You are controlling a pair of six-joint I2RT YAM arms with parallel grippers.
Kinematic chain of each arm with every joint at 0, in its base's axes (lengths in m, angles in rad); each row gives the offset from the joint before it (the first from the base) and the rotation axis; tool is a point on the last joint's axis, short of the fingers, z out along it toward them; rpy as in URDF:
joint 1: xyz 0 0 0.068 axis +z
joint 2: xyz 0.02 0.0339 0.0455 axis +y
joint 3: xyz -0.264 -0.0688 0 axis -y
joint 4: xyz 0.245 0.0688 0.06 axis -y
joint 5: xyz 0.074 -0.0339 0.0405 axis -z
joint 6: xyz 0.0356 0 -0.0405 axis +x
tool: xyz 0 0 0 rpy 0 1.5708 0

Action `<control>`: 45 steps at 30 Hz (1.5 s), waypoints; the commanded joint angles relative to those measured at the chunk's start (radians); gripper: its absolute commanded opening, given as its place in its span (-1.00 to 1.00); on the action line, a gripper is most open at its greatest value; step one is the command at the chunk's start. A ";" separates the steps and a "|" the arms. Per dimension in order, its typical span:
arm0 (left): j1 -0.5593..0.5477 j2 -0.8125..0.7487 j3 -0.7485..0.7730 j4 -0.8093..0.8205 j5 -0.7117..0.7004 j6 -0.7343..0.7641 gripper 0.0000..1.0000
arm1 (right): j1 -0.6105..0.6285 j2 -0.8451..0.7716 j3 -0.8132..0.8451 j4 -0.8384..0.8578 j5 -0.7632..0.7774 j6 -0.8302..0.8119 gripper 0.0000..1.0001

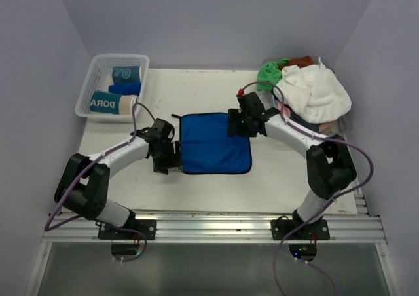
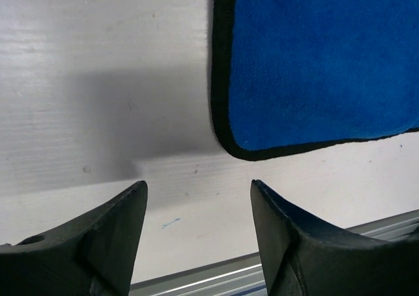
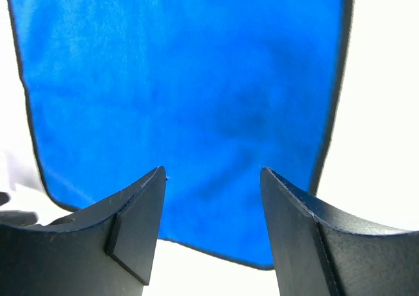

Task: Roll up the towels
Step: Flatten the towel, then fold the towel

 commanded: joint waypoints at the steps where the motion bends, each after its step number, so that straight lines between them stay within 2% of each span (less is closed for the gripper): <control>1: -0.005 -0.031 -0.063 0.123 0.054 -0.127 0.34 | -0.001 -0.122 -0.105 0.019 0.090 0.064 0.28; 4: -0.020 -0.018 -0.074 0.160 0.018 -0.210 0.29 | -0.002 -0.204 -0.191 -0.001 0.105 0.090 0.30; 11: -0.045 0.049 -0.065 0.234 0.001 -0.285 0.18 | -0.001 -0.344 -0.389 -0.006 0.071 0.152 0.32; 16: -0.095 0.127 0.007 0.138 -0.127 -0.320 0.00 | -0.001 -0.379 -0.475 -0.005 0.046 0.228 0.32; 19: -0.118 0.147 0.025 0.107 -0.196 -0.324 -0.16 | 0.010 -0.404 -0.536 0.049 0.059 0.303 0.31; 20: -0.118 0.147 0.024 0.108 -0.201 -0.324 -0.35 | 0.016 -0.404 -0.544 0.055 0.071 0.308 0.31; 22: -0.120 0.152 0.019 0.113 -0.206 -0.325 -0.53 | 0.021 -0.383 -0.549 0.060 0.097 0.310 0.29; 23: -0.121 0.153 0.021 0.112 -0.207 -0.321 -0.72 | 0.027 -0.373 -0.549 0.060 0.122 0.311 0.28; 26: -0.121 0.161 0.022 0.101 -0.213 -0.316 -1.00 | 0.035 -0.349 -0.561 0.088 0.127 0.324 0.22; 30: -0.121 0.141 0.019 0.096 -0.213 -0.313 -1.00 | 0.041 -0.315 -0.577 0.152 0.148 0.336 0.11; 33: -0.121 0.129 0.022 0.090 -0.215 -0.311 -1.00 | 0.047 -0.283 -0.570 0.169 0.142 0.347 -0.04; 36: -0.121 0.112 0.024 0.084 -0.216 -0.311 -1.00 | 0.053 -0.284 -0.572 0.180 0.153 0.351 -0.48; 37: -0.121 0.098 0.025 0.081 -0.216 -0.311 -1.00 | 0.055 -0.293 -0.572 0.181 0.153 0.351 -0.75; 39: -0.121 0.080 0.037 0.069 -0.221 -0.304 -1.00 | 0.055 -0.309 -0.554 0.163 0.162 0.348 -1.00; 45: -0.123 -0.037 0.140 0.003 -0.281 -0.272 -1.00 | 0.055 -0.436 -0.473 0.108 0.176 0.310 -1.00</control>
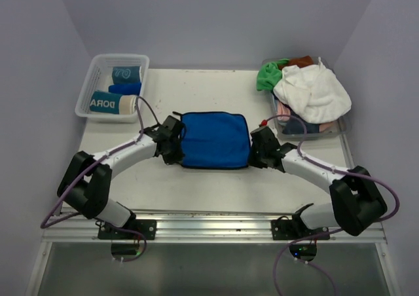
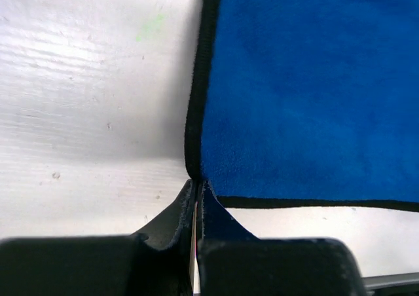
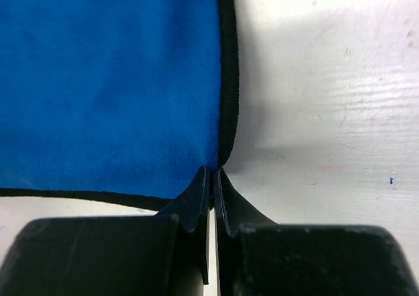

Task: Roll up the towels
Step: Fold the towel

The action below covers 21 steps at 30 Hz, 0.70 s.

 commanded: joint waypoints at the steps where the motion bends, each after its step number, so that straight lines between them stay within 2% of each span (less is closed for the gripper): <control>1: -0.003 -0.114 0.113 -0.053 -0.083 0.039 -1.00 | 0.000 -0.099 0.100 -0.032 0.053 -0.035 -1.00; 10: -0.003 -0.191 0.407 -0.192 -0.200 0.095 -1.00 | 0.001 -0.204 0.390 -0.094 0.096 -0.157 -1.00; 13: -0.003 -0.232 0.493 -0.217 -0.243 0.100 -1.00 | 0.000 -0.226 0.471 -0.103 0.056 -0.209 -1.00; 16: -0.001 -0.306 0.520 -0.202 -0.246 0.112 -1.00 | 0.000 -0.234 0.554 -0.158 -0.007 -0.265 -1.00; 21: -0.003 -0.423 0.515 -0.191 -0.240 0.129 -1.00 | 0.001 -0.330 0.583 -0.203 -0.033 -0.303 -1.00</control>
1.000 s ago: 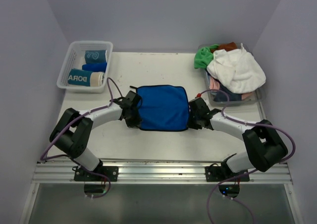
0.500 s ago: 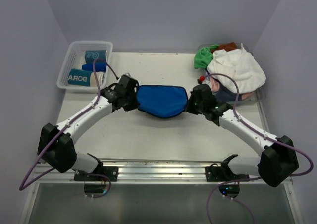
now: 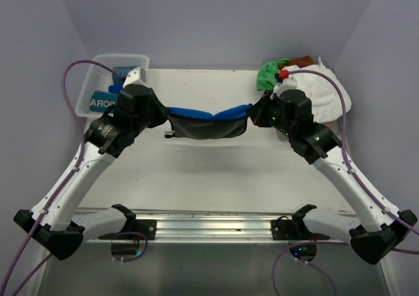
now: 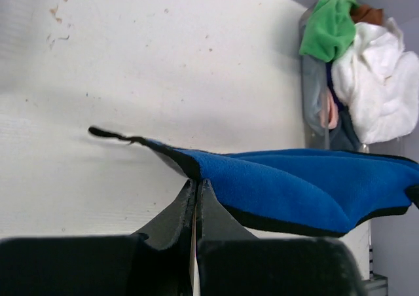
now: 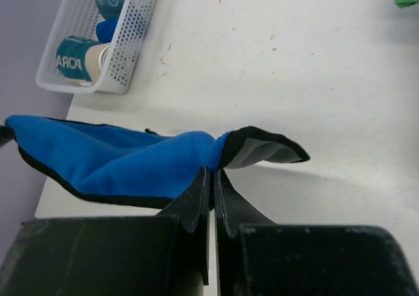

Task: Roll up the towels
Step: Fold the towel

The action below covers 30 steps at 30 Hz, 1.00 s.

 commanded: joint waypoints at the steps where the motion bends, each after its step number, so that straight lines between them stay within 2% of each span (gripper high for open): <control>1: -0.003 -0.108 0.033 -0.010 -0.031 0.031 -1.00 | 0.004 -0.090 0.049 -0.073 -0.042 -0.065 -1.00; 7: -0.002 -0.264 0.021 -0.016 0.043 0.032 -1.00 | 0.004 -0.211 0.104 -0.165 -0.149 -0.097 -1.00; 11: -0.003 -0.344 0.017 -0.030 0.119 0.017 -1.00 | 0.005 -0.295 0.114 -0.214 -0.206 -0.062 -1.00; 16: -0.002 -0.395 0.035 -0.045 0.164 -0.007 -1.00 | 0.004 -0.366 0.126 -0.263 -0.209 -0.004 -1.00; 18: -0.002 -0.387 0.047 -0.048 0.170 -0.020 -1.00 | 0.004 -0.364 0.138 -0.309 -0.159 0.030 -1.00; 21: -0.002 -0.349 0.050 -0.053 0.158 -0.047 -1.00 | 0.004 -0.332 0.126 -0.356 -0.070 0.064 -1.00; 25: 0.000 -0.179 0.063 -0.065 0.115 -0.049 -1.00 | 0.005 -0.217 0.077 -0.363 0.057 0.061 -1.00; 29: 0.084 0.003 0.020 -0.022 0.202 0.002 -1.00 | 0.000 -0.021 0.038 -0.254 0.119 0.010 -1.00; 30: 0.113 0.039 -0.006 0.040 0.230 0.031 -1.00 | -0.004 0.083 0.046 -0.232 0.125 -0.013 -1.00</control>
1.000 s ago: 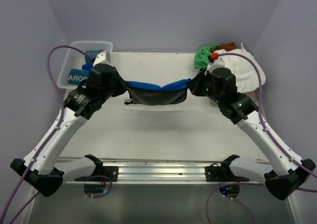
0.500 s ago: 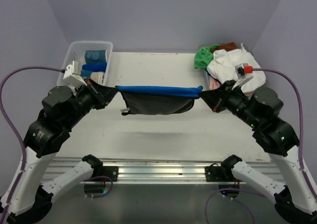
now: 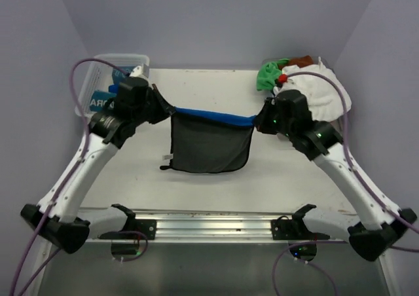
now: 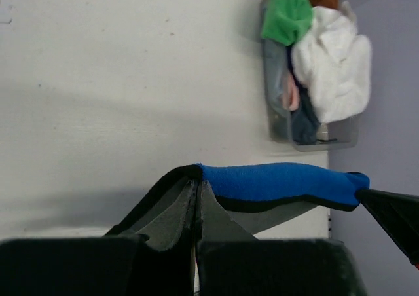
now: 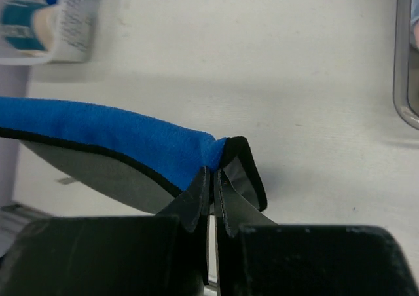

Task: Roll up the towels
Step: Fold the towel

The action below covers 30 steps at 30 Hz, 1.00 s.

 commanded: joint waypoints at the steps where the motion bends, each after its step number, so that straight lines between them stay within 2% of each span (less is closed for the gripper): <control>1: 0.131 0.171 -0.077 0.087 0.057 0.072 -1.00 | -0.011 0.215 -0.019 0.087 0.118 -0.060 -1.00; 3: 0.188 0.253 -0.114 0.180 0.138 0.108 -1.00 | -0.023 0.384 0.028 0.153 0.133 -0.092 -1.00; 5: 0.248 0.383 -0.087 0.230 0.161 0.132 -1.00 | -0.029 0.505 0.117 0.184 0.168 -0.107 -1.00; 10: 0.277 0.661 0.067 0.209 0.140 0.195 -1.00 | -0.074 0.843 0.315 0.198 0.125 -0.144 -1.00; 13: 0.297 0.740 0.116 0.204 0.144 0.203 -1.00 | -0.087 0.923 0.409 0.172 0.106 -0.147 -1.00; 16: 0.313 0.754 0.124 0.190 0.177 0.227 -1.00 | -0.090 0.920 0.391 0.172 0.078 -0.152 -1.00; 19: 0.311 0.700 0.057 0.190 0.224 0.243 -1.00 | -0.089 0.845 0.280 0.179 0.049 -0.147 -1.00; 23: 0.307 0.576 -0.153 0.227 0.294 0.247 -1.00 | -0.081 0.704 0.037 0.217 -0.048 -0.120 -1.00; 26: 0.307 0.479 -0.296 0.256 0.365 0.240 -1.00 | -0.057 0.630 -0.069 0.208 -0.051 -0.124 -1.00; 30: 0.273 0.396 -0.414 0.271 0.353 0.224 -1.00 | -0.035 0.575 -0.159 0.210 -0.085 -0.114 -1.00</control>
